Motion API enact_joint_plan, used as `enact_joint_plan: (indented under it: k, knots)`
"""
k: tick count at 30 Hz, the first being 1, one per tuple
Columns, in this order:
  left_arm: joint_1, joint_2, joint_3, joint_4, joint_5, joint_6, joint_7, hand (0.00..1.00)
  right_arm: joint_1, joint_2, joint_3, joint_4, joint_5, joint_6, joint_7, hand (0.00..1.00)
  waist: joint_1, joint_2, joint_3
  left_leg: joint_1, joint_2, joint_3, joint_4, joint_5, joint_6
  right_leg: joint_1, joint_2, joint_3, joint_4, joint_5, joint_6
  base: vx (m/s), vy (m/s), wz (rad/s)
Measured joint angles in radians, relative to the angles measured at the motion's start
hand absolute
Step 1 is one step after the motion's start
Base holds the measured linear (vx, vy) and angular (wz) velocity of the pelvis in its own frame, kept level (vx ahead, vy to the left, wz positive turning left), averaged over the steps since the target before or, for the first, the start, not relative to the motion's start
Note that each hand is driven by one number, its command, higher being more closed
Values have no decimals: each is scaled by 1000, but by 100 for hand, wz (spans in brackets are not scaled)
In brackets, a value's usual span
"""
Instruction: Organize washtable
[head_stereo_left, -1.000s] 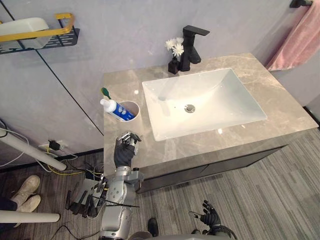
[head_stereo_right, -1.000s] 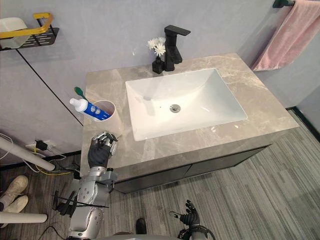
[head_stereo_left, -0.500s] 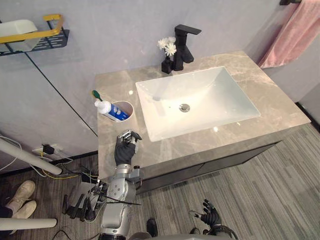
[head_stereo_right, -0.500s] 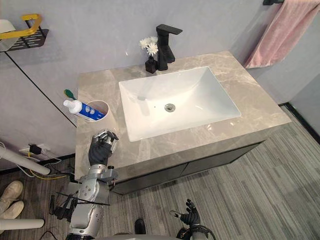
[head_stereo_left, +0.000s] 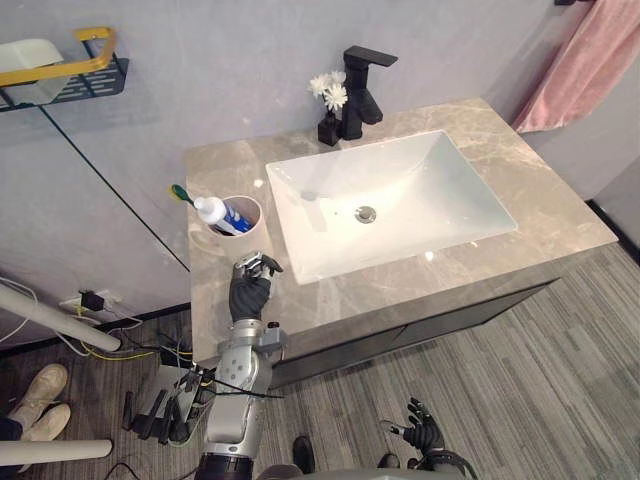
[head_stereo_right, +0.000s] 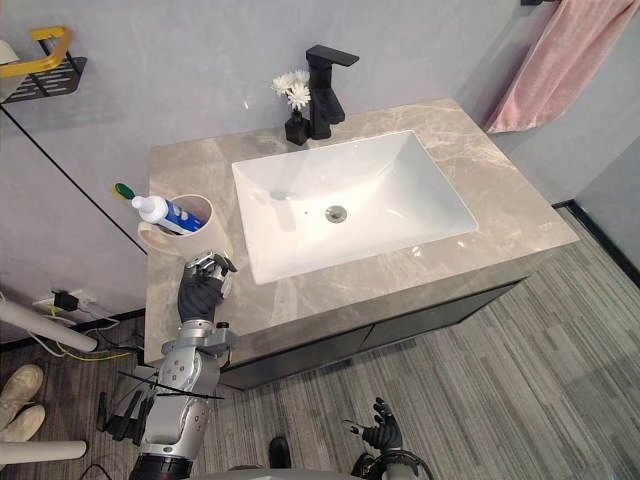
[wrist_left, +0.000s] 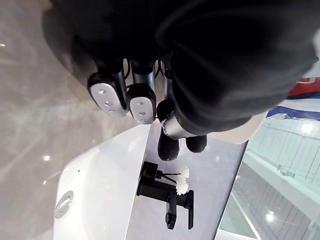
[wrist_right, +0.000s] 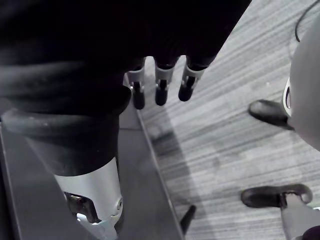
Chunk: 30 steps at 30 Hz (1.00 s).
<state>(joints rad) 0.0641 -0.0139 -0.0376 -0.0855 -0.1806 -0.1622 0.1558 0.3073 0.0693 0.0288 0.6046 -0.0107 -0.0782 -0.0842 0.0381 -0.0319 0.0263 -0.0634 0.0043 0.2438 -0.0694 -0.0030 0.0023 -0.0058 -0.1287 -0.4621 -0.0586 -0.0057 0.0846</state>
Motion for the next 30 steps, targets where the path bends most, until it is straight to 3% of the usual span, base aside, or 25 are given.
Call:
enact_joint_plan:
  k: [13, 17, 22, 30]
  knots:
    - [-115, 105, 51, 97, 36, -3, 21, 100, -8, -24, 17, 11, 0, -4, 3, 0, -3, -1, -1, -10, -5, -12, -22, 11, 0, -5, 12, -4, -39, 17, -6, 0, 0, 0]
    - [-137, 153, 70, 115, 35, -19, 21, 100, -31, -30, 17, 40, 1, -4, 3, 0, -23, -12, 1, -18, -6, -12, -22, 11, 0, -13, 17, -3, -39, 20, -10, -3, 1, -1]
    - [-186, 217, 81, 139, 34, -16, 21, 100, -32, -32, 8, 41, 1, -4, 3, 0, -25, -32, 13, -21, -6, -8, -22, 12, 1, -19, 18, -1, -40, 26, -12, -20, 10, -3]
    - [-282, 340, 138, 216, 35, 13, 29, 100, -33, -39, 6, 43, 2, -14, 24, 0, -32, -45, 32, -34, -8, -4, -22, 17, 6, -35, 16, 3, -43, 34, -13, -20, 8, -2]
